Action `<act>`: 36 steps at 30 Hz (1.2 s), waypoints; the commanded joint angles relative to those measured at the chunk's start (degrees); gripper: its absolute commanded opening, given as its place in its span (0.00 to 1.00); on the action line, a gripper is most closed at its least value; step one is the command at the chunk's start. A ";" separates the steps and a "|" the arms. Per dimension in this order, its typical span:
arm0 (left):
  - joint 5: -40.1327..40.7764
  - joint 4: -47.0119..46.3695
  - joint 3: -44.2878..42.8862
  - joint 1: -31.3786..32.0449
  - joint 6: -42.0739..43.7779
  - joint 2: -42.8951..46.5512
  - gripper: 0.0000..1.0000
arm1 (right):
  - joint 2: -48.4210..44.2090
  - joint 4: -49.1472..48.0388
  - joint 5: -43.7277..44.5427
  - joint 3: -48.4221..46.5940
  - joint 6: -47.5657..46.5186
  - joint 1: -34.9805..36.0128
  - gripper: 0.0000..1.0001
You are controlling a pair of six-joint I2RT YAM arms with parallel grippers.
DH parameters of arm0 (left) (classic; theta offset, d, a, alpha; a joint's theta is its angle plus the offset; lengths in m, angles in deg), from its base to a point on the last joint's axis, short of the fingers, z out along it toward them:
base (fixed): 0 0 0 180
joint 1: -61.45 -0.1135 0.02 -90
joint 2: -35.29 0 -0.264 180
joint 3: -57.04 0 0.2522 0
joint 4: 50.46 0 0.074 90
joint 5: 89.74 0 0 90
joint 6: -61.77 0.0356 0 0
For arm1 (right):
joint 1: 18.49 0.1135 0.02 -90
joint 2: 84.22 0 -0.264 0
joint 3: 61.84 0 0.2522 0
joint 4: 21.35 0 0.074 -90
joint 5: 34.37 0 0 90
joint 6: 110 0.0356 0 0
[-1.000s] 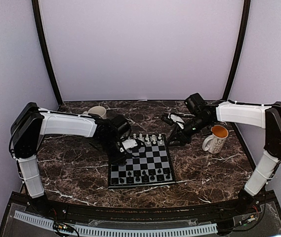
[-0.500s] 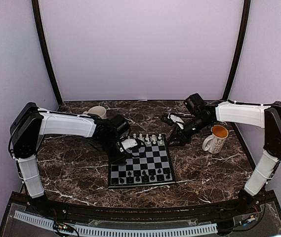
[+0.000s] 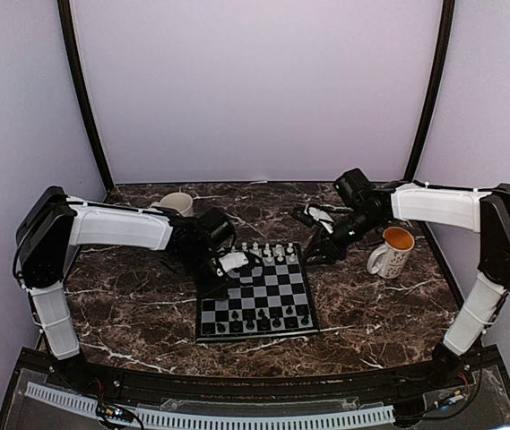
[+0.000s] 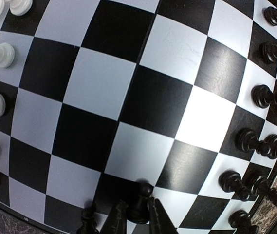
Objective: Set up the chess pieces on the board
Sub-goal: Pick up the pawn from the chessboard, then pass from the left arm to the right
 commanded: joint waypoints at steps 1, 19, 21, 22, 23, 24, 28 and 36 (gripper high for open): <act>-1.79 -2.86 3.66 0.13 -2.32 5.79 0.12 | -0.03 0.83 -1.80 -2.95 1.61 -0.22 0.35; -10.93 -60.17 34.46 0.20 -19.81 20.58 0.14 | 6.62 5.71 -5.46 -14.07 10.21 5.65 0.35; -11.33 -64.74 36.20 0.35 -20.85 19.51 0.14 | 7.32 5.48 -4.54 -14.33 10.78 6.90 0.35; -11.32 -66.42 36.90 0.45 -21.22 19.00 0.14 | 7.60 5.39 -4.13 -14.21 11.18 7.45 0.35; -11.34 -67.89 37.31 0.62 -21.50 18.45 0.14 | 8.07 5.38 -4.08 -14.07 11.33 8.03 0.35; -11.05 -68.94 37.53 0.72 -21.70 17.97 0.15 | 8.43 5.39 -4.45 -13.89 11.61 8.47 0.35; -10.59 -71.14 37.67 1.50 -21.76 16.80 0.15 | 10.54 4.81 -7.04 -13.43 13.63 9.80 0.36; -10.57 -70.73 36.08 2.47 -21.60 15.75 0.16 | 17.29 4.79 -15.04 -18.47 19.88 10.34 0.36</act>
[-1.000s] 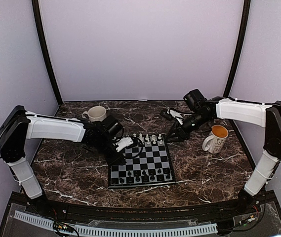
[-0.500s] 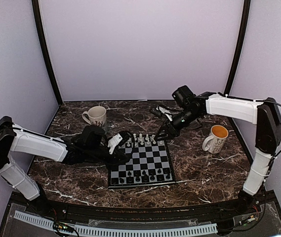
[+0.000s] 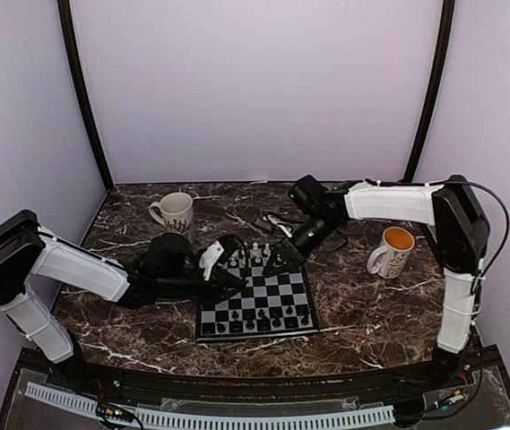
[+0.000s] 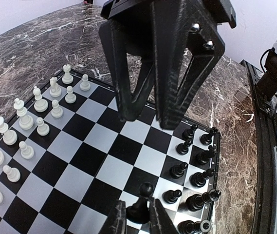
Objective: Set up the chess pieces on the board
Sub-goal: Pass from the left arm to the right
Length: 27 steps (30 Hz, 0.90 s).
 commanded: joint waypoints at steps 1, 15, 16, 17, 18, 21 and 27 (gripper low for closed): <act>-0.43 -2.03 -1.13 0.76 -0.33 -0.39 0.16 | 2.86 -0.68 -6.77 -3.42 4.94 0.72 0.36; 0.69 0.73 -3.48 2.14 0.67 -1.01 0.18 | 6.26 -6.97 -15.07 -2.89 14.04 1.26 0.29; 0.75 0.77 -3.49 2.21 0.73 -1.03 0.18 | 6.36 -7.07 -15.28 -2.90 14.17 1.32 0.29; 0.81 0.86 -3.56 2.22 0.77 -1.11 0.18 | 6.45 -7.16 -15.41 -2.86 14.24 1.33 0.29; 0.82 0.83 -3.58 2.23 0.77 -1.11 0.18 | 6.50 -7.32 -15.51 -2.82 14.39 1.39 0.28; 0.82 0.89 -3.75 2.27 0.78 -1.22 0.18 | 6.68 -7.38 -15.46 -2.73 14.39 1.63 0.28; 0.78 0.67 -3.59 2.32 0.78 -1.22 0.18 | 6.80 -7.30 -14.62 -2.38 14.37 2.03 0.28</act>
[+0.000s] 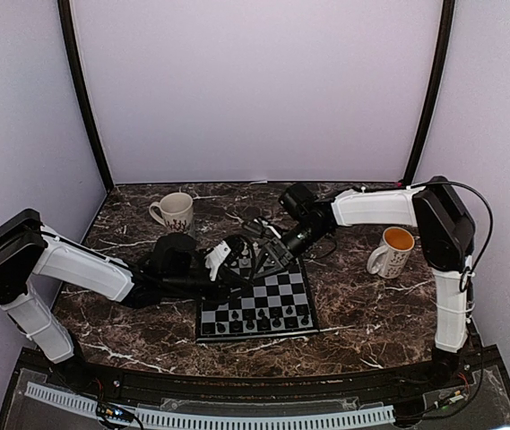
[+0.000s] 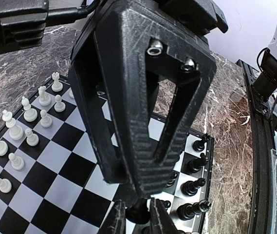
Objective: Set up the chess pieces on the board
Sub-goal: Pass from the left arm to the right, then place the pawn at g8.
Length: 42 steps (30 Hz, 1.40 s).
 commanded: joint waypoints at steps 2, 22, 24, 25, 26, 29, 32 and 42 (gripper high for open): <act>-0.08 -0.01 -1.29 0.30 0.69 0.00 0.18 | 1.26 -0.94 -0.26 -0.45 0.53 1.09 0.28; 0.84 -0.29 -1.07 0.39 0.78 0.10 0.26 | 2.89 -1.44 -2.30 -0.27 1.43 2.08 0.14; 1.64 0.21 -1.02 0.41 0.93 0.16 0.32 | 2.73 -1.46 -2.15 -0.27 1.30 2.14 0.13; 1.99 0.68 -1.07 0.46 1.14 0.35 0.35 | 2.61 -1.34 -1.78 -0.32 1.06 2.14 0.12; 2.31 1.33 -1.11 0.48 1.35 0.59 0.37 | 2.47 -0.86 -1.31 -0.53 0.61 2.15 0.12; 2.96 4.17 -1.11 0.48 2.50 2.27 0.47 | 2.32 1.47 2.47 -1.94 -1.80 2.12 0.12; 3.28 7.61 -0.54 0.48 3.05 5.37 0.52 | 2.22 4.30 7.52 -3.74 -4.77 2.09 0.11; 17.22 22.18 1.86 0.35 -3.04 21.11 0.52 | 1.45 10.95 21.79 -10.58 -12.99 2.85 0.11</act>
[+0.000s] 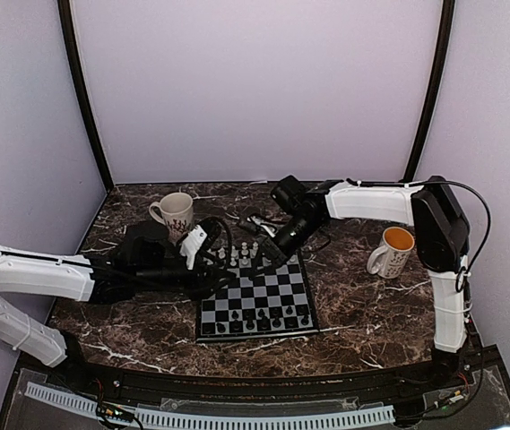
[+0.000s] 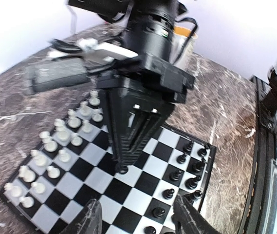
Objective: Set up the chess pieces on the board
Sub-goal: Place the pawn at g8.
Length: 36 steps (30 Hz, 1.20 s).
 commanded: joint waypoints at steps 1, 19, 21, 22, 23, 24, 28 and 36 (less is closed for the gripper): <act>12.45 10.77 -0.17 0.05 -4.51 5.70 0.52 | -0.29 4.11 8.12 -4.43 -5.12 1.49 0.11; 39.18 20.73 1.45 -0.95 -14.01 27.71 0.54 | 9.84 12.46 15.92 -17.92 -9.44 13.15 0.10; 39.23 21.03 2.00 -0.97 -13.90 29.16 0.54 | 11.19 13.02 15.89 -19.01 -9.61 14.33 0.10; 39.31 21.18 2.23 -1.01 -13.96 29.75 0.54 | 11.77 13.34 15.68 -19.55 -9.66 14.75 0.10; 39.49 21.44 2.46 -1.01 -14.04 30.20 0.54 | 12.37 13.72 15.48 -20.10 -9.72 15.19 0.10; 39.66 21.58 2.72 -1.01 -14.06 30.56 0.54 | 12.87 14.13 15.35 -20.47 -9.70 15.51 0.10; 39.93 22.03 3.19 -1.10 -14.63 31.02 0.54 | 13.97 14.40 15.54 -20.92 -9.90 16.51 0.11; 39.26 21.11 3.79 -1.10 -14.93 30.36 0.54 | 15.05 14.39 16.56 -21.12 -9.68 16.98 0.11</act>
